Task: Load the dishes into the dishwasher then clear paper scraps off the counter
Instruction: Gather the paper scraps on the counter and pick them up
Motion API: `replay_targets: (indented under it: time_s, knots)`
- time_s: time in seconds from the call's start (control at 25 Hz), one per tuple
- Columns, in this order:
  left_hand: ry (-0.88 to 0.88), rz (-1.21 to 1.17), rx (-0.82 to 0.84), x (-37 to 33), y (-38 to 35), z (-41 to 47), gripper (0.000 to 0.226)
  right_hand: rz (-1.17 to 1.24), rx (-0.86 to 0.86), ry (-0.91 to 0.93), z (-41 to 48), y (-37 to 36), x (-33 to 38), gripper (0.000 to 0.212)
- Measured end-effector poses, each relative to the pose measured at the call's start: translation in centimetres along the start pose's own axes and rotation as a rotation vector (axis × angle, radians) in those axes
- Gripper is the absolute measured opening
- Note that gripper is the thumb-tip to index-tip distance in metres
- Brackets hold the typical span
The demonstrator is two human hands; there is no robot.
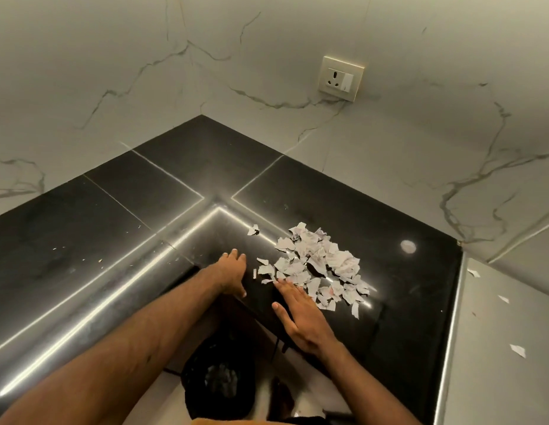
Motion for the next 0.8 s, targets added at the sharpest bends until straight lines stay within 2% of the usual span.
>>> replay_targets:
  time_s: [0.08, 0.16, 0.2, 0.28, 0.36, 0.44, 0.52, 0.6, 0.68, 0.8]
  knots:
    - [0.067, 0.003, 0.015, 1.1, 0.6, 1.4, 0.131, -0.011, -0.085, 0.051, 1.5, 1.1, 0.4, 0.054]
    - [0.093, 0.038, 0.04, 1.6, 0.8, 2.3, 0.13, -0.08, -0.095, 0.207, 2.8, 0.4, 2.2, 0.05]
    - [0.09, 0.069, 0.054, 1.5, 0.8, 2.5, 0.121, -0.122, -0.043, 0.289, 3.5, -0.7, 3.3, 0.051]
    - [0.049, 0.153, 0.051, 0.8, 1.0, 2.5, 0.089, -0.214, 0.065, 0.379, 4.4, -3.5, 4.8, 0.057]
    - [0.026, 0.195, 0.014, 0.4, 1.8, 2.5, 0.052, -0.245, 0.119, 0.33, 6.0, -5.0, 4.6, 0.065]
    - [0.015, 0.215, -0.005, 0.2, 2.9, 2.8, 0.036, -0.262, 0.082, 0.211, 7.4, -4.9, 3.2, 0.072]
    - [0.013, 0.221, 0.025, 0.1, 3.5, 3.5, 0.041, -0.28, 0.004, 0.034, 8.0, -4.1, 1.4, 0.077]
    - [0.024, 0.212, 0.093, -0.2, 3.8, 4.2, 0.056, -0.285, -0.063, -0.096, 7.8, -3.4, 0.6, 0.077]
    - [0.019, 0.212, 0.133, -0.7, 3.9, 5.0, 0.066, -0.289, -0.125, -0.078, 8.2, -2.7, 1.2, 0.069]
    - [0.01, 0.199, 0.127, -1.3, 3.7, 5.9, 0.076, -0.31, -0.101, 0.094, 12.0, -1.6, 2.3, 0.063]
Point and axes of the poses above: each hand's wrist, its own z-axis towards the middle knuckle, its own y-axis out of the back of the hand, x = y × z, the point moved 9 cm from there along z, towards the middle knuckle
